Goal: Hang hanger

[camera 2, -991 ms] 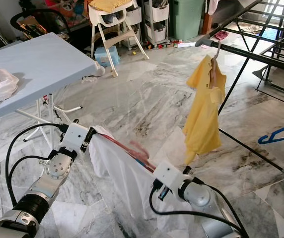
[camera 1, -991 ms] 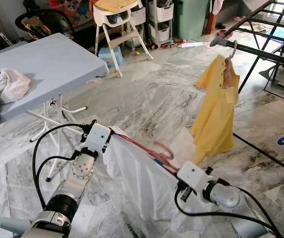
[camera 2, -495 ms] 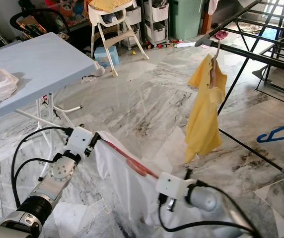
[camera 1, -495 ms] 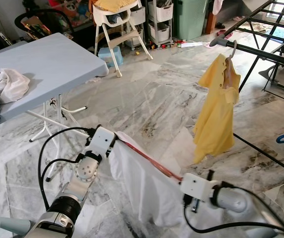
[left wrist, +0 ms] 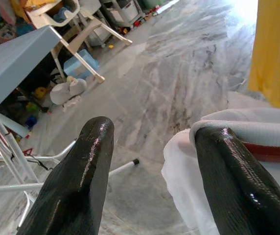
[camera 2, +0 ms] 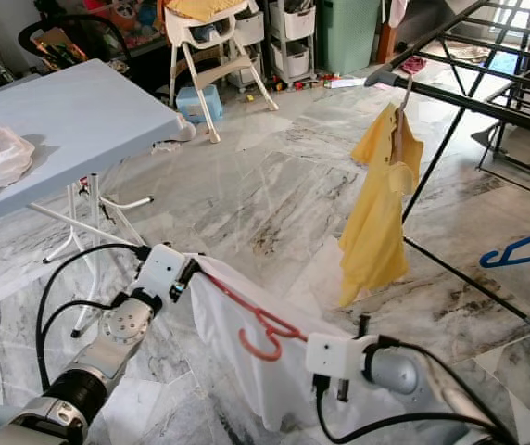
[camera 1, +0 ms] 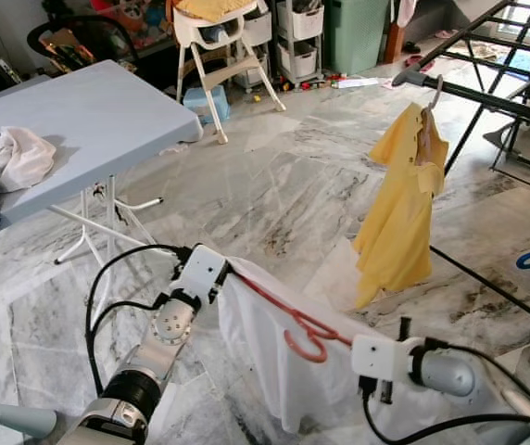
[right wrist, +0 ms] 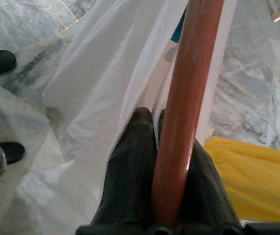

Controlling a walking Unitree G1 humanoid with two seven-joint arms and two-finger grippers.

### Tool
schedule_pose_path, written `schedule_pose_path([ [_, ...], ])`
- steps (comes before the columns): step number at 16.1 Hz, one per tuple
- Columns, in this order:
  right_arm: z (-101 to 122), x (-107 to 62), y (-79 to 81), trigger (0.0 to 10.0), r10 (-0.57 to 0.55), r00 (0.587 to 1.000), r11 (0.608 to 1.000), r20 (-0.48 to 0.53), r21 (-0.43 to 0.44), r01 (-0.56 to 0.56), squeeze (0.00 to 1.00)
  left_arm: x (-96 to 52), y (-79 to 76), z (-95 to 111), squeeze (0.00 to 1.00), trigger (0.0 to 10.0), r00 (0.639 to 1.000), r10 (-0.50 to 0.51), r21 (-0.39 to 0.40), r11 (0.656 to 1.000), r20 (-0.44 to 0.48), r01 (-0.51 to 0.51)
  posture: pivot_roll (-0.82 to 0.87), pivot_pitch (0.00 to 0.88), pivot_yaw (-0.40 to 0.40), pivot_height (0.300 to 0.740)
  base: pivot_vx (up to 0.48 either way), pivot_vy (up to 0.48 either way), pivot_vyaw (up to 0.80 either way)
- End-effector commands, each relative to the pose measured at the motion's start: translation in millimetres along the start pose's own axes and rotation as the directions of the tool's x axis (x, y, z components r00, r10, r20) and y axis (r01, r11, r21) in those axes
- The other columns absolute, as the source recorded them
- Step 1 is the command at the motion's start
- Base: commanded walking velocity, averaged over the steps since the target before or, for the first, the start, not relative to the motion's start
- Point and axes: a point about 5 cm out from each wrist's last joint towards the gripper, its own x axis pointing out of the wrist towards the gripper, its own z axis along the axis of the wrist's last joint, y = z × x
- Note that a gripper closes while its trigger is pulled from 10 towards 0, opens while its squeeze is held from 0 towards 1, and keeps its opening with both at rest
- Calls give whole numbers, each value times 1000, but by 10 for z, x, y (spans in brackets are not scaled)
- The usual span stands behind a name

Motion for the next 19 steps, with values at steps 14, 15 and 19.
schedule_pose_path([
  [14, -31, 164, 119, 10000, -6, 999, 997, -44, 72, 9, 0, 25, -69, 114, 0, 10000, 1000, 9, -74, 997, 23, -8, -192, 44, 145, 740, 0, 0, 0],
  [15, -51, 154, 123, 10000, -2, 999, 998, -49, 67, 5, 0, 27, -47, 110, 0, 10000, 1000, 17, -73, 997, 21, -15, -192, 44, 145, 740, 0, 0, 0],
  [19, -312, -18, 146, 10000, 31, 993, 997, -116, 71, -22, 0, 36, 168, 83, 0, 10000, 998, 67, -50, 997, 2, -67, -190, 46, 147, 740, 0, 0, 0],
])
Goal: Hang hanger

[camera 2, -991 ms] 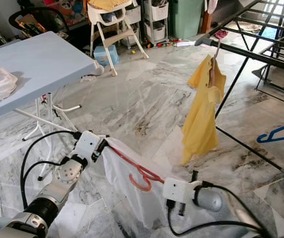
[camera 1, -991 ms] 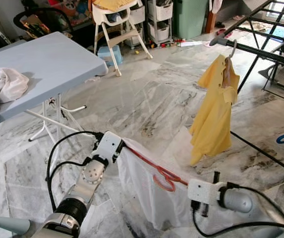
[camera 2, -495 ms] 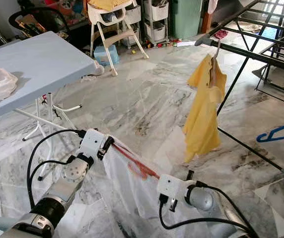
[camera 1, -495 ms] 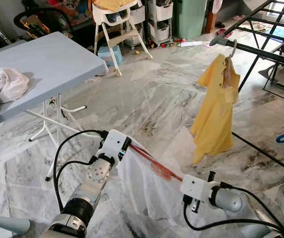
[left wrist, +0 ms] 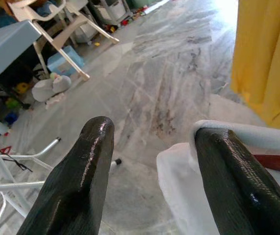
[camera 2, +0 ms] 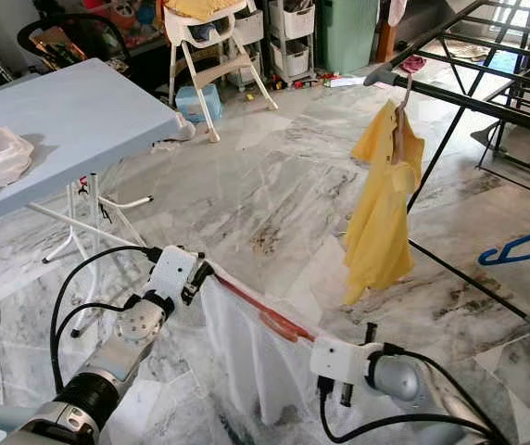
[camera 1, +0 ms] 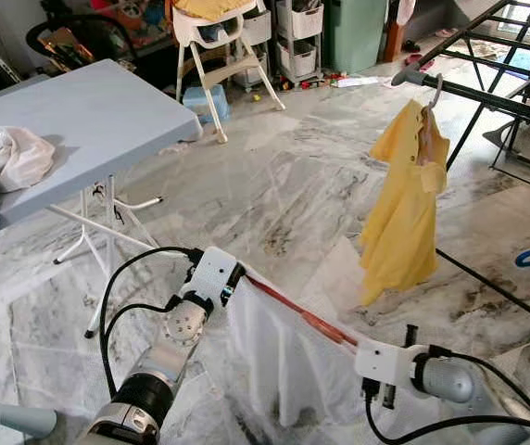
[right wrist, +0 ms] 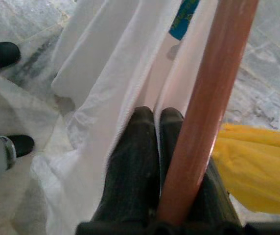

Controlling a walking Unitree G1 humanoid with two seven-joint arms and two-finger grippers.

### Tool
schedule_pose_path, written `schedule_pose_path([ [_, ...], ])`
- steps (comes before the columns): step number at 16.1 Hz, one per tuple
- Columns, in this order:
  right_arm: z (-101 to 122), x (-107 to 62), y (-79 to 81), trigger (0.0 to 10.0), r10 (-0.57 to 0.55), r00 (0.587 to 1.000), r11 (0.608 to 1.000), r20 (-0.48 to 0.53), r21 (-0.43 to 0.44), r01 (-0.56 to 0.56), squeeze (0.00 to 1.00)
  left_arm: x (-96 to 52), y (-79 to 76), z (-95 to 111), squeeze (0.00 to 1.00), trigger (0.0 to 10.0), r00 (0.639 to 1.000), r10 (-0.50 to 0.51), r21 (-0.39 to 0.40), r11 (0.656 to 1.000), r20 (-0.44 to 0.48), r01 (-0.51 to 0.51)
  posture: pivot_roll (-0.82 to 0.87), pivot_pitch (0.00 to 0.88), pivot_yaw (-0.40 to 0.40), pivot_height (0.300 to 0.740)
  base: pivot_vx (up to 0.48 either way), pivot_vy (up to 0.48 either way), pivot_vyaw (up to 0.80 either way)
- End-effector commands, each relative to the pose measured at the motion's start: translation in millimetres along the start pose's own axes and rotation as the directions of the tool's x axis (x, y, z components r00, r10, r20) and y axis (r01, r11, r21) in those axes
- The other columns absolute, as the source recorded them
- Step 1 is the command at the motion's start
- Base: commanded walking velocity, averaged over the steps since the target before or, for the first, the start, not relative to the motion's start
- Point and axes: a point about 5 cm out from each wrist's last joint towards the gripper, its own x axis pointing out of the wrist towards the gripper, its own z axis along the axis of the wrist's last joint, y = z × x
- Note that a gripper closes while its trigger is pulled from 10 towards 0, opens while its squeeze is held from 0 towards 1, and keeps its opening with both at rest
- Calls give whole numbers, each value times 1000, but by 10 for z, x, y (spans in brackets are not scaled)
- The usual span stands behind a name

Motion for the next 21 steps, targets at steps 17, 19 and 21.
schedule_pose_path([
  [17, 196, 48, -128, 10000, -126, 984, 980, 125, 167, 104, 0, 37, 123, 446, 1000, 10000, 968, -86, -150, 981, 235, 124, -185, 45, 154, 740, 0, 0, 0],
  [19, 220, 89, -149, 10000, -154, 981, 976, 120, 173, 132, 0, 10, 32, 515, 1000, 10000, 936, -217, -134, 956, 277, 262, -188, 44, 152, 740, 0, 0, 0],
  [21, 219, 110, -150, 10000, -157, 981, 976, 115, 173, 136, 0, -46, -31, 555, 1000, 10000, 903, -302, -121, 928, 305, 352, -183, 44, 147, 740, 0, 0, 0],
])
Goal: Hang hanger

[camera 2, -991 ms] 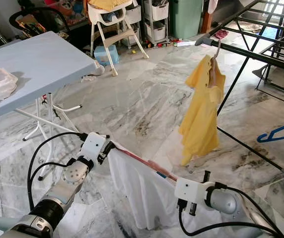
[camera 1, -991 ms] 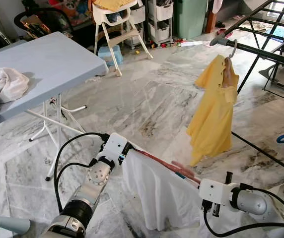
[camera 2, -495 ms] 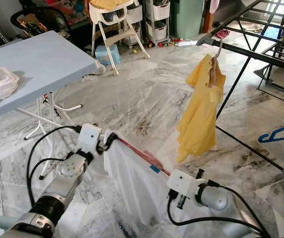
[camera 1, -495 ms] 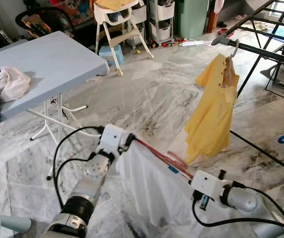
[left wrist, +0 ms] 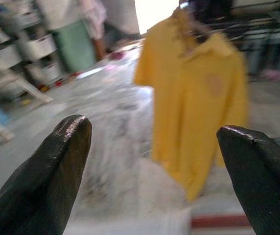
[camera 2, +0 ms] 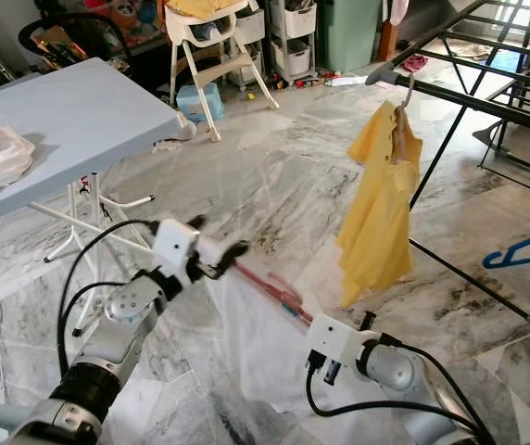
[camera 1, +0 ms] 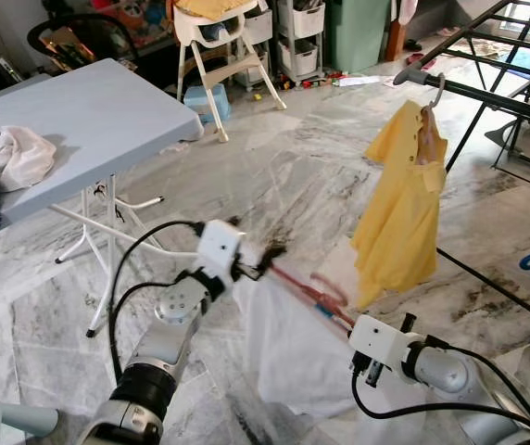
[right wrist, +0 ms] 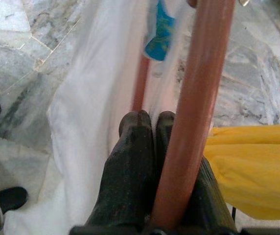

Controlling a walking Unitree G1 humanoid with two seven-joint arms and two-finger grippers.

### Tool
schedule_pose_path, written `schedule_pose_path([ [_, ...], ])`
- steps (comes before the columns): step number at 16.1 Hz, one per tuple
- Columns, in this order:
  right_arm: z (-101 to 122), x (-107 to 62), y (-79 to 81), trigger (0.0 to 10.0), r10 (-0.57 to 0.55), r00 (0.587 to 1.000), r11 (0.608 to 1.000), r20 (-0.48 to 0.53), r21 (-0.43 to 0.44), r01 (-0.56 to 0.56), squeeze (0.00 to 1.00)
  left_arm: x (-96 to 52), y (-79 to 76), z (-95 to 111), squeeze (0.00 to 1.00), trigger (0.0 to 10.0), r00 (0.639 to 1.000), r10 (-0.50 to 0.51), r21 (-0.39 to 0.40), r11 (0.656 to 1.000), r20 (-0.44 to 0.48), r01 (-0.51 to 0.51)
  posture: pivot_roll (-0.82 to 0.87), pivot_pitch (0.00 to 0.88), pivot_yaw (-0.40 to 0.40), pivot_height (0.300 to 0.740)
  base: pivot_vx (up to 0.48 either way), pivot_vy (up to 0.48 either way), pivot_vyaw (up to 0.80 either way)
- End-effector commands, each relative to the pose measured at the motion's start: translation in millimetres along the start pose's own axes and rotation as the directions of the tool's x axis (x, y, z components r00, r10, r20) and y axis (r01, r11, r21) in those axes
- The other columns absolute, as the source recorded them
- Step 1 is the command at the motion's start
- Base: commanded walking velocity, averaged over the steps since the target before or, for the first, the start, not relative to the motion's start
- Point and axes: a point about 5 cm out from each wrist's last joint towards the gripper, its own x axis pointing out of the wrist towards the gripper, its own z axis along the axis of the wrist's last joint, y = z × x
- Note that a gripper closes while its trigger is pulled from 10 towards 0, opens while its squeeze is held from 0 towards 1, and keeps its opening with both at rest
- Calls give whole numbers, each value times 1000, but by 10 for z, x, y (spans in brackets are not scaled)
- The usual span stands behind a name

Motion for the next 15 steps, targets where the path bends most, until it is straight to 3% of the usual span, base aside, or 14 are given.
schedule_pose_path([
  [1, 71, 20, -23, 10000, -7, 1000, 1000, 28, -20, 7, 0, -76, 27, -26, 1000, 10000, 1000, -28, -18, 999, -13, 27, -182, 44, 145, 740, 0, 0, 0],
  [4, 38, 10, -63, 10000, -8, 1000, 1000, 17, -28, 9, 0, -158, -24, -18, 1000, 10000, 991, -130, -70, 989, -21, 128, -179, 46, 140, 740, 0, 0, 0],
  [8, 24, 0, -215, 10000, -35, 999, 998, 17, -46, 35, 0, -328, 73, -64, 1000, 10000, 966, -237, -32, 971, -100, 235, -183, 49, 137, 740, 0, 0, 0],
  [13, -9, 32, -298, 10000, -8, 1000, 995, 1, -103, 8, 0, -383, 395, 122, 1000, 10000, 982, -170, 28, 985, -84, 173, -168, 47, 130, 740, 0, 0, 0],
  [15, 78, 78, -325, 10000, 14, 998, 992, 62, -123, -6, 0, -488, 428, -15, 1000, 10000, 974, -171, 106, 977, -151, 187, -155, 46, 131, 740, 0, 0, 0],
])
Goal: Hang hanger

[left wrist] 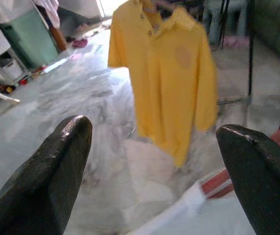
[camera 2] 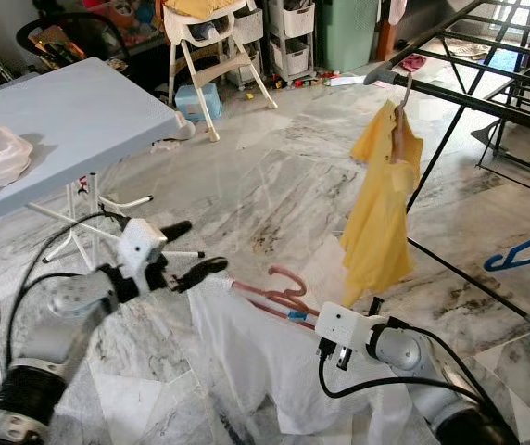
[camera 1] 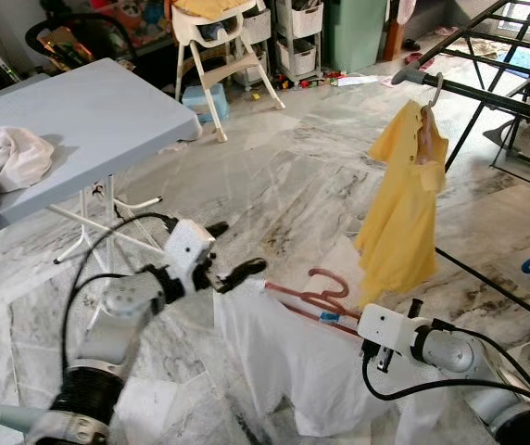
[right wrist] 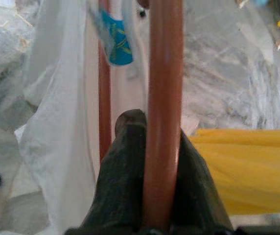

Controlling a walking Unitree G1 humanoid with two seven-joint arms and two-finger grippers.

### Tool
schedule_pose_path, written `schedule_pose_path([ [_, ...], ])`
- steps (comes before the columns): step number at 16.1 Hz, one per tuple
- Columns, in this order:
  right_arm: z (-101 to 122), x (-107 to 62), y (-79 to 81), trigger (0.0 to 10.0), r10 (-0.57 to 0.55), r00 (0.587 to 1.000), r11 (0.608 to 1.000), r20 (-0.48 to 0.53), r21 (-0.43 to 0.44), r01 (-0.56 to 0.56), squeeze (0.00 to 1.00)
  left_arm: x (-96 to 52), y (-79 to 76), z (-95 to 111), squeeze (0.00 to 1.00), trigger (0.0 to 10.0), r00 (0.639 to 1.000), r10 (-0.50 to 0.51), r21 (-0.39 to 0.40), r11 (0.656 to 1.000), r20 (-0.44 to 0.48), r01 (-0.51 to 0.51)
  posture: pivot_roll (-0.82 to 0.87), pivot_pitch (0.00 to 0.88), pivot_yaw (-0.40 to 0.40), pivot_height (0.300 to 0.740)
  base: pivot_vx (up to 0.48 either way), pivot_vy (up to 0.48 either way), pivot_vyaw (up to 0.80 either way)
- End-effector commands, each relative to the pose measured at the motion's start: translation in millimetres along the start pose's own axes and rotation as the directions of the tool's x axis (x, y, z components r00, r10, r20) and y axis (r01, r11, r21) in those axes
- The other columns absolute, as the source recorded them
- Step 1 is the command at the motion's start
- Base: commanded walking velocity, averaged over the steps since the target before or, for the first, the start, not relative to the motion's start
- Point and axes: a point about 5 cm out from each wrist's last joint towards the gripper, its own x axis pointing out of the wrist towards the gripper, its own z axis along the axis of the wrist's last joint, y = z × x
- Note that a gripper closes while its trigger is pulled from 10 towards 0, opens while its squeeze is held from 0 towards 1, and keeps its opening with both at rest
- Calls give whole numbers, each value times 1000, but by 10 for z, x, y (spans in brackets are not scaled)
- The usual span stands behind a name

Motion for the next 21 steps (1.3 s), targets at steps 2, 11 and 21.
schedule_pose_path([
  [2, 216, 28, -200, 10000, -21, 993, 999, 113, -47, 26, 0, -104, -53, -171, 1000, 10000, 998, -14, 15, 1000, -60, 14, -148, 50, 130, 740, 0, 0, 0],
  [11, 377, 80, -562, 10000, 47, 985, 982, 164, -188, -16, 0, -86, -99, -33, 1000, 10000, 999, 34, 269, 962, 27, -40, -92, 65, 98, 740, 0, 0, 0],
  [21, 427, -69, -794, 10000, 36, 976, 966, 216, -259, 21, 0, 7, -160, -213, 0, 10000, 976, -188, 254, 944, -106, 210, -179, 73, 147, 740, 0, 0, 0],
])
